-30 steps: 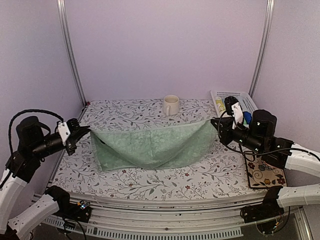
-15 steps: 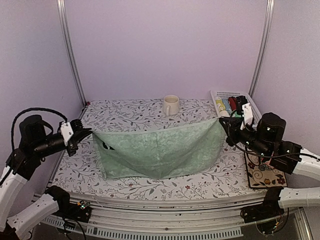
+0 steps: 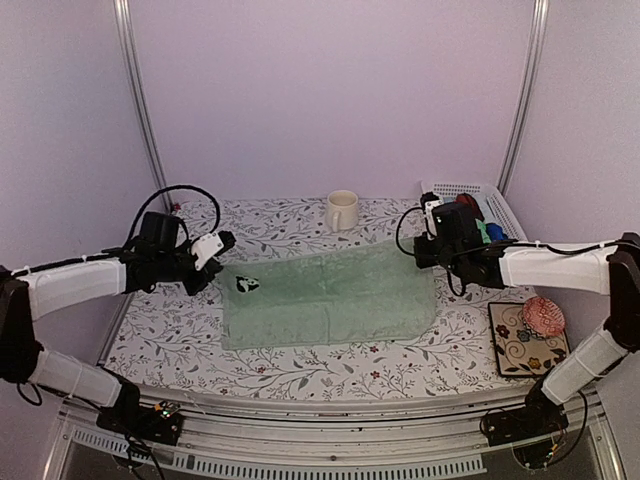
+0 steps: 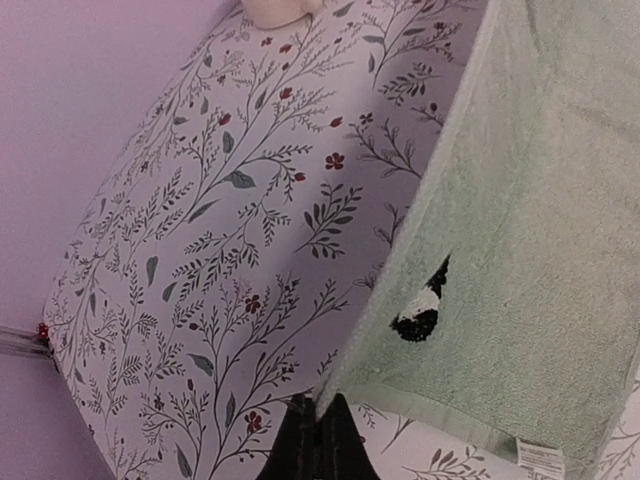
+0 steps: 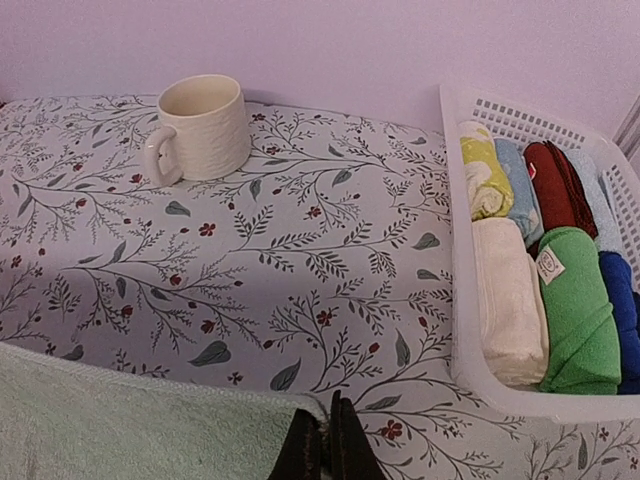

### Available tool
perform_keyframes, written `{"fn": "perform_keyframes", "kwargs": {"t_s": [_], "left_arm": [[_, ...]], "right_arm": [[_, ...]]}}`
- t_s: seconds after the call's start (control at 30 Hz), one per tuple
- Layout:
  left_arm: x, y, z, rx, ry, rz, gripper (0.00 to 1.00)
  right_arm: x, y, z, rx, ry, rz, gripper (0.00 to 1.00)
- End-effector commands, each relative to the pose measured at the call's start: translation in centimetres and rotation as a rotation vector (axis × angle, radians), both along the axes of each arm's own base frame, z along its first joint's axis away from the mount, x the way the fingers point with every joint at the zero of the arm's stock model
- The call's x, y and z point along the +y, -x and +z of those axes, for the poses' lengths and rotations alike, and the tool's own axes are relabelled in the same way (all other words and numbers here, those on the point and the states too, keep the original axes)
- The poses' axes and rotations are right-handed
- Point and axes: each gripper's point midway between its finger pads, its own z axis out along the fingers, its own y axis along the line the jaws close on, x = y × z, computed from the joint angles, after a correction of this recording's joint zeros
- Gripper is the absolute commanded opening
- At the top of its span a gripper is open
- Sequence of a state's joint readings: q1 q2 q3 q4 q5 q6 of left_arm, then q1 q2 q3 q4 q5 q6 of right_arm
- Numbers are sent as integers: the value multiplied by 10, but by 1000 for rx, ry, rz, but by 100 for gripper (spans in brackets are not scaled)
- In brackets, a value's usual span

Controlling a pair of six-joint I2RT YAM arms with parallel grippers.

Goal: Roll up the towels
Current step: Flatten out the towel at the center of the board.

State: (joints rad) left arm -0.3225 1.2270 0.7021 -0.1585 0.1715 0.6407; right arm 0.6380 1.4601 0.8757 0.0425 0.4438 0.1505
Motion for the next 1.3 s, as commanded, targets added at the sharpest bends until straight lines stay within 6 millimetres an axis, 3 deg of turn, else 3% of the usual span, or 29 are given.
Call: {"fn": "perform_keyframes", "kwargs": {"t_s": [0.0,0.13,0.3,0.57,0.77,1.27], "left_arm": [[6,-54,-10,-48,-58,107,0],[5,-66,-26,-36,-77,107,0],[2,-65,-28,-65,-63,83,0],[-3,-49,-33,-54,-58,19,0],[-2,-35,-41,-36,-70,-22,0],[-18,12,-31,-25,-12,-202,0]], "right_arm": [[2,-46,-4,-47,48,-36,2],[17,-66,-28,-5,81,11,2],[25,-74,-45,33,97,35,2],[18,-71,-49,58,93,64,2],[15,-58,-52,94,70,116,2],[8,-6,-60,187,-69,152,2]]}}
